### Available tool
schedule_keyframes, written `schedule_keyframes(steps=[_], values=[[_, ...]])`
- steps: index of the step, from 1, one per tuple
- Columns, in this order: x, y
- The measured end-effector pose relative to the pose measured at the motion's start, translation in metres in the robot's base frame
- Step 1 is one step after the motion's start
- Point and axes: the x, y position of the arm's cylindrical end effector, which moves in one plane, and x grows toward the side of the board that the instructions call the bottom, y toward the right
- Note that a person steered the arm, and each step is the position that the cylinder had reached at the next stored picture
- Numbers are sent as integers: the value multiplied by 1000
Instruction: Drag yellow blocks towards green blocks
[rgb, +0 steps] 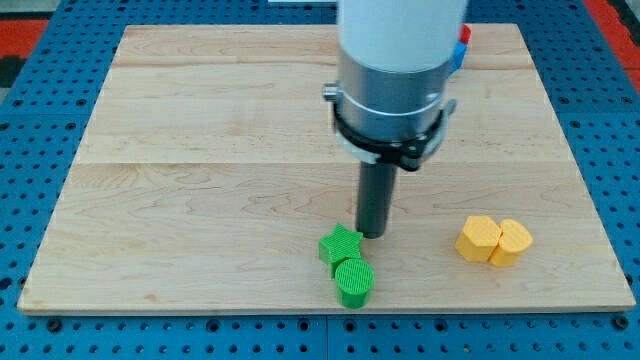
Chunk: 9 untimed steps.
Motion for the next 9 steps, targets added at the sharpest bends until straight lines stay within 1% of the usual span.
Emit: schedule_keyframes(steps=[1, 2, 3, 4, 5, 7, 8, 9], values=[[-30, -17], [-76, 20], [-86, 74], [-52, 122], [-8, 166], [16, 80], [18, 121], [22, 177]])
